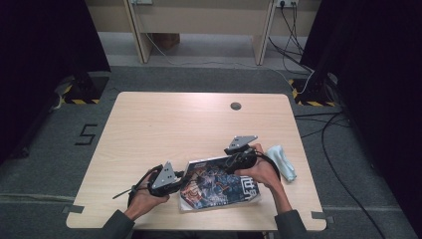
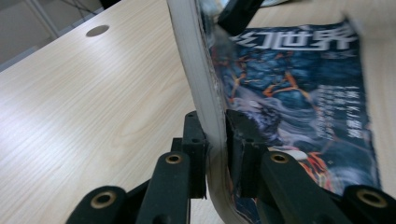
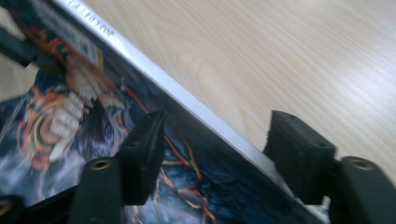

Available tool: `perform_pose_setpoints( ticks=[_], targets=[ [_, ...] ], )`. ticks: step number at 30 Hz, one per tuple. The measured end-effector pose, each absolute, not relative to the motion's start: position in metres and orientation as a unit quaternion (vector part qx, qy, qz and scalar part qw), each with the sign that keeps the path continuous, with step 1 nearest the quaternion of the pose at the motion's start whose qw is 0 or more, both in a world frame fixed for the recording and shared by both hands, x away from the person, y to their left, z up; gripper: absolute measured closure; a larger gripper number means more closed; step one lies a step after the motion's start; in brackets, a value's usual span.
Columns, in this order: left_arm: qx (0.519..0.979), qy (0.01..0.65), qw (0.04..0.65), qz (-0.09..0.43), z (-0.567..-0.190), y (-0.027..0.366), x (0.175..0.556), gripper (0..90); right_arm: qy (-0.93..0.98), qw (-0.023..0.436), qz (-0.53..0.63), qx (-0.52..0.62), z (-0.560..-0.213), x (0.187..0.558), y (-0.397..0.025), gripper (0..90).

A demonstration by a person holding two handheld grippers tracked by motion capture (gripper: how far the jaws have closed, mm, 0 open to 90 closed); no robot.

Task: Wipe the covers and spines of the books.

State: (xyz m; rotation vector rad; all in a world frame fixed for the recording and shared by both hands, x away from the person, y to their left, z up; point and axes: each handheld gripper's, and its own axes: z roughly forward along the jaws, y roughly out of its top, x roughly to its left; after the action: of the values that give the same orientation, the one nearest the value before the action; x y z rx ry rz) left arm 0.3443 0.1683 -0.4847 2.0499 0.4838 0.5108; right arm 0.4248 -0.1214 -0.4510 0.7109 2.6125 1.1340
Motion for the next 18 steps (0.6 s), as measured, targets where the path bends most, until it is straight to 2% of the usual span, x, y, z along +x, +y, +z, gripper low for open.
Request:
perform_pose_setpoints(
  ticks=[3, 7, 13, 18],
  targets=[
    [0.832, 0.218, 0.463, 0.213, -0.485, 0.171, 0.347, 76.4, 0.885, 0.090, 0.385, 0.244, -0.450, 0.423, -0.127, 50.3],
    [0.826, 0.232, 0.466, 0.214, -0.485, 0.177, 0.354, 74.5, 0.892, 0.074, 0.384, 0.228, -0.449, 0.418, -0.132, 58.4],
    [0.825, 0.209, 0.478, 0.218, -0.482, 0.178, 0.354, 73.1, 0.897, 0.047, 0.387, 0.206, -0.451, 0.412, -0.131, 64.7],
    [0.827, 0.198, 0.477, 0.221, -0.484, 0.178, 0.355, 72.3, 0.905, 0.043, 0.378, 0.191, -0.456, 0.412, -0.127, 66.4]
  ],
)
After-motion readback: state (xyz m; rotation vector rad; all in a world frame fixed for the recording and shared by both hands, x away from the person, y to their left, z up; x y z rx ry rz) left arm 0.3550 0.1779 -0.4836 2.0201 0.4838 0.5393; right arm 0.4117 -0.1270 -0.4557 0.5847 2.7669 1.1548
